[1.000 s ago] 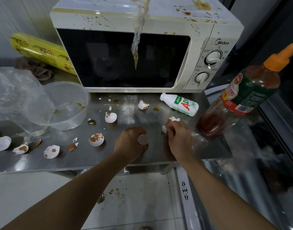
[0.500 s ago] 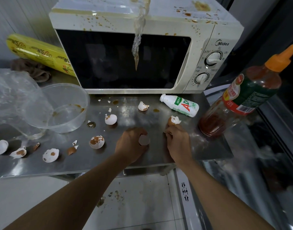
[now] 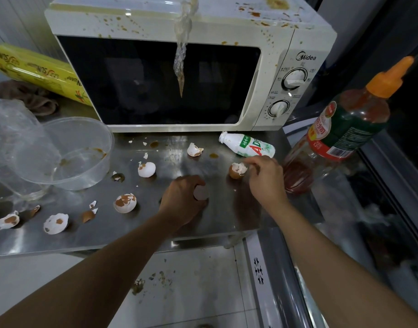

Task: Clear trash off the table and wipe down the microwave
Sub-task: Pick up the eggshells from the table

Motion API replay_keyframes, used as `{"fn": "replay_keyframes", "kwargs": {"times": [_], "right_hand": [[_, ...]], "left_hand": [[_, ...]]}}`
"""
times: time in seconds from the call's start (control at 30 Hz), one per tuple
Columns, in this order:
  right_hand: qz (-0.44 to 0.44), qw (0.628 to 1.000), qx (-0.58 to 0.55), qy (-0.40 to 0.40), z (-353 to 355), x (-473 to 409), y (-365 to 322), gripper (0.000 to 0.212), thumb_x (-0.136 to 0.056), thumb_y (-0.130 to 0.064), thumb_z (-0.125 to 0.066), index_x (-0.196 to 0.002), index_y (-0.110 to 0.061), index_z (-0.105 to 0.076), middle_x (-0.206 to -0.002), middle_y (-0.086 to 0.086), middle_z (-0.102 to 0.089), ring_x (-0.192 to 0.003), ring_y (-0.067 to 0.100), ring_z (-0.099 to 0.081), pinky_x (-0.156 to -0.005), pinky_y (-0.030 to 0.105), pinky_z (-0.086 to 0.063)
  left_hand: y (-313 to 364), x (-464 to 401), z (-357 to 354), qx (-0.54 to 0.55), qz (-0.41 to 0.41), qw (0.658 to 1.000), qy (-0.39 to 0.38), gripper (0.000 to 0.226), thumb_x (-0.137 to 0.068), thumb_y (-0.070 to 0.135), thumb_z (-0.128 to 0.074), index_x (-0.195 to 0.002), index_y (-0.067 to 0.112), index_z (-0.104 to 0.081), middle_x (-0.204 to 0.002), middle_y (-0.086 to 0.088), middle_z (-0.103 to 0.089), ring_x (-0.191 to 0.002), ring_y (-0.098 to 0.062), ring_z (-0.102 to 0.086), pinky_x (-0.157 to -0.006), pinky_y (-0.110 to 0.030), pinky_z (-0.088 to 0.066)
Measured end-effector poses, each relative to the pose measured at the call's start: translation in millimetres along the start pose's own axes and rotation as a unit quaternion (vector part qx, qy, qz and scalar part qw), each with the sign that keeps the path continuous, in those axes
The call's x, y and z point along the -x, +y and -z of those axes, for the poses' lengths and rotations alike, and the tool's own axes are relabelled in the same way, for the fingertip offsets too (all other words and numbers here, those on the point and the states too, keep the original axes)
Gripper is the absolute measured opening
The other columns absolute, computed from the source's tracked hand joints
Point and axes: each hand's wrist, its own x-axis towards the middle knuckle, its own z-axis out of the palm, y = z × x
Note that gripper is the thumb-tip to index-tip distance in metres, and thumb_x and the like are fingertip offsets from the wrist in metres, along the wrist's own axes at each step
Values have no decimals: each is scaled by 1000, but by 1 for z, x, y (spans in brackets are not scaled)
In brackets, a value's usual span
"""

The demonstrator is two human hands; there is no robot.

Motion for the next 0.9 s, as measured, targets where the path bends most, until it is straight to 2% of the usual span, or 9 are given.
{"fn": "replay_keyframes", "kwargs": {"times": [0.1, 0.17, 0.27, 0.43, 0.57, 0.7, 0.8, 0.9], "right_hand": [[-10, 1000, -14, 23, 6, 15, 6, 21, -84, 5, -53, -88, -5, -71, -99, 14, -66, -93, 27, -59, -83, 34, -47], [16, 999, 5, -32, 3, 25, 10, 17, -83, 3, -57, -83, -6, -72, -93, 10, -67, -88, 23, -61, -82, 34, -47], [27, 995, 22, -96, -6, 35, 13, 12, -82, -6, -65, -90, -10, -73, -98, 7, -66, -88, 20, -59, -82, 31, -46], [4, 998, 15, -60, -20, 32, 9, 8, -79, -14, -70, -86, -9, -72, -94, 8, -65, -84, 22, -57, -76, 30, -44], [-18, 998, 21, -59, -27, 29, 10, 2, -80, -10, -67, -78, -10, -68, -92, 8, -62, -87, 21, -56, -74, 29, -41], [-33, 994, 56, -86, -30, 28, 11, 5, -87, -13, -60, -84, -10, -63, -97, 7, -57, -94, 21, -53, -80, 33, -44], [-6, 991, 84, -103, -30, 30, 11, 8, -89, -9, -52, -86, -9, -59, -98, 9, -56, -97, 23, -51, -82, 34, -43], [-10, 998, 32, -60, -21, 28, 8, 13, -88, -4, -50, -79, -10, -55, -95, 12, -55, -94, 26, -51, -79, 35, -41]], "left_hand": [[2, 0, -1, 6, -8, 1000, 1, 38, -70, 13, -77, -106, 11, -66, -108, -9, -67, -96, -26, -62, -82, -39, -51], [3, -1, -2, 5, -13, 1000, 1, 38, -68, 12, -78, -104, 10, -67, -106, -10, -68, -95, -26, -62, -81, -38, -50], [5, 0, -3, 6, -19, 1000, 6, 37, -67, 12, -78, -103, 9, -67, -103, -10, -68, -93, -26, -62, -80, -37, -50], [2, 2, -2, 8, -20, 1000, 8, 37, -67, 12, -78, -102, 10, -67, -102, -8, -68, -92, -25, -62, -80, -37, -51], [3, 3, -2, 2, -22, 1000, 7, 38, -67, 12, -78, -104, 10, -67, -104, -8, -68, -93, -25, -62, -81, -38, -50], [3, 5, -1, 7, -15, 1000, 3, 38, -68, 13, -78, -105, 12, -67, -104, -7, -68, -94, -25, -62, -80, -38, -51], [2, 5, 0, 5, -11, 1000, 0, 40, -68, 14, -78, -106, 13, -66, -106, -6, -67, -95, -24, -62, -81, -38, -51], [3, 5, 2, 3, -12, 1000, -1, 40, -68, 14, -78, -107, 12, -66, -108, -7, -67, -96, -24, -62, -82, -37, -50]]}}
